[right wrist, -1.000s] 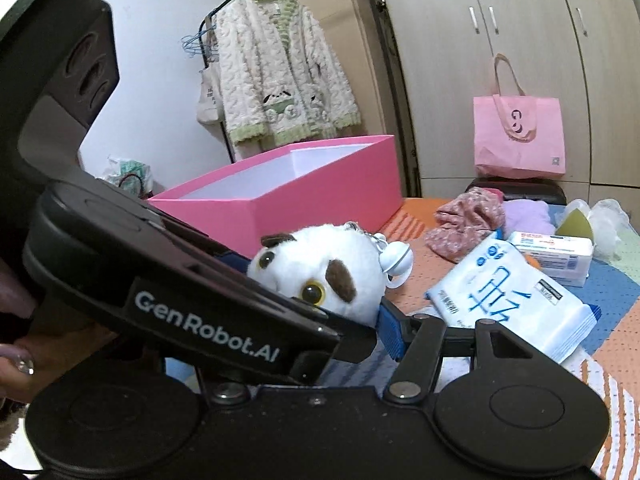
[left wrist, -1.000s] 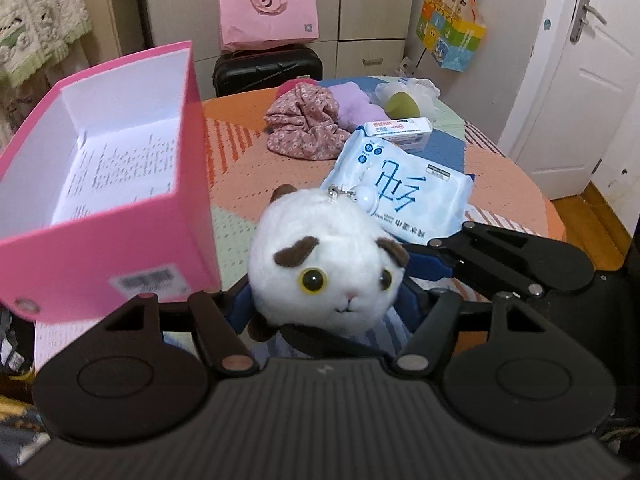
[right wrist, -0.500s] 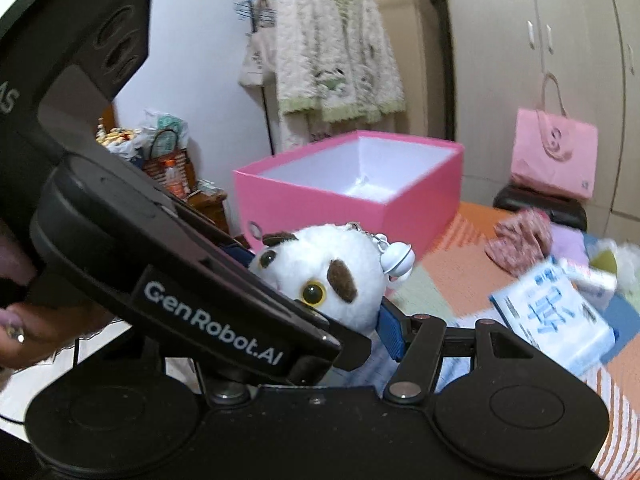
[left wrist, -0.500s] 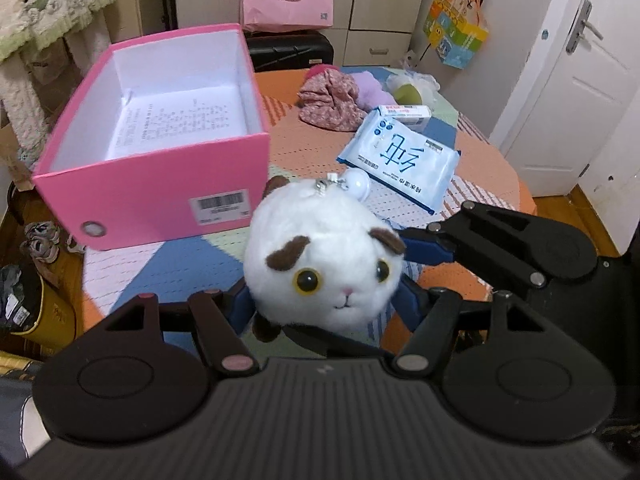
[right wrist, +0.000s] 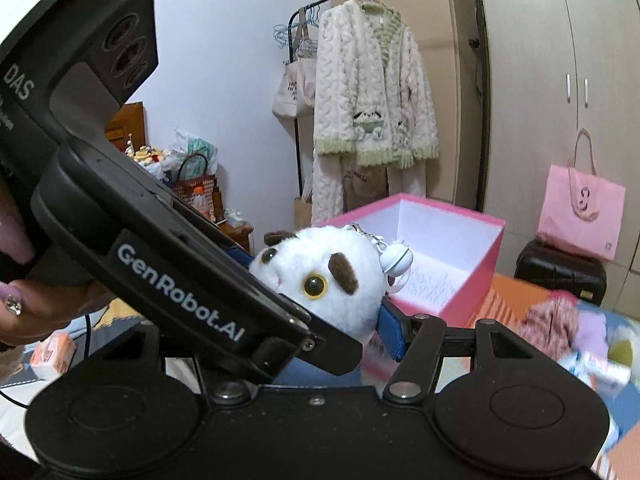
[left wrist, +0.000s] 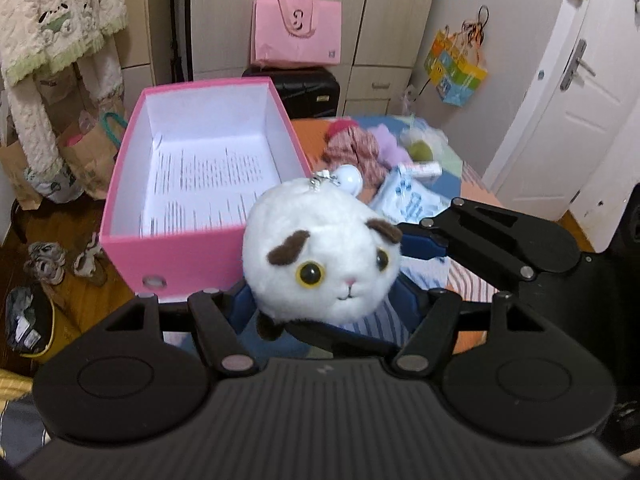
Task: Organize soft objects
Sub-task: 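Lift the plush toy with the left gripper and carry it over the pink box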
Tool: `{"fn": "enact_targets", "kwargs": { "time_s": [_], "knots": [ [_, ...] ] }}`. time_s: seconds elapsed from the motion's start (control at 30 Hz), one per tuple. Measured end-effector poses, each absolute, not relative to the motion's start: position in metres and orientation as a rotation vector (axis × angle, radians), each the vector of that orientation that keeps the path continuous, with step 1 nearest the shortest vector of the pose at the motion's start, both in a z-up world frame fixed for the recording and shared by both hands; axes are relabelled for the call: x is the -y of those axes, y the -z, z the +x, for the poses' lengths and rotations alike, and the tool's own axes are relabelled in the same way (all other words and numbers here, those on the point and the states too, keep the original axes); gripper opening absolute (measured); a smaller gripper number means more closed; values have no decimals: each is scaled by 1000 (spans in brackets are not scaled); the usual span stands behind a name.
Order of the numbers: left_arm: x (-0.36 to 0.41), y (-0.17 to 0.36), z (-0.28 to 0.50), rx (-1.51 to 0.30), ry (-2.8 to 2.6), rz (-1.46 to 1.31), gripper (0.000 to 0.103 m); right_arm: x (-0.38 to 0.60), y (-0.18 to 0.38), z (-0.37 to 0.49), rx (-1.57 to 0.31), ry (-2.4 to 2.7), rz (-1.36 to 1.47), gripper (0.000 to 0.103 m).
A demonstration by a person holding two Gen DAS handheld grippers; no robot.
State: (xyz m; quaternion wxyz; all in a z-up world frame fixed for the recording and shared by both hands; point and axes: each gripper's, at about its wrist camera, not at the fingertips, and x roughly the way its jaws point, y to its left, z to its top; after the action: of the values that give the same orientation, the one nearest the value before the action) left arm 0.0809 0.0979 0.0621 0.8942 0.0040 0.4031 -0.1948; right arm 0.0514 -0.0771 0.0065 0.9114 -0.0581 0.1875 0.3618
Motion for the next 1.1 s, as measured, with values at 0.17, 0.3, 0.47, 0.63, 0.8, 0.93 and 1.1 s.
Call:
{"fn": "enact_targets", "kwargs": {
  "time_s": [0.17, 0.3, 0.47, 0.63, 0.8, 0.93, 1.1],
  "knots": [
    [-110, -78, 122, -831, 429, -8, 68, 68, -20, 81, -346, -736, -113, 67],
    [-118, -84, 156, -828, 445, -41, 68, 69, -33, 112, -335, -741, -96, 67],
    [-125, -75, 209, -867, 462, -99, 68, 67, -40, 158, -339, -741, -118, 67],
    [-128, -43, 267, -962, 472, -184, 67, 60, -30, 208, -384, -732, -182, 67],
    [-129, -8, 306, -1040, 451, -244, 62, 55, -12, 255, -466, -710, -197, 67],
    [-130, 8, 322, -1071, 438, -259, 60, 57, 3, 279, -525, -706, -187, 67],
    [-129, 17, 333, -1091, 430, -274, 60, 54, 13, 289, -552, -698, -213, 67]
  ]
}}
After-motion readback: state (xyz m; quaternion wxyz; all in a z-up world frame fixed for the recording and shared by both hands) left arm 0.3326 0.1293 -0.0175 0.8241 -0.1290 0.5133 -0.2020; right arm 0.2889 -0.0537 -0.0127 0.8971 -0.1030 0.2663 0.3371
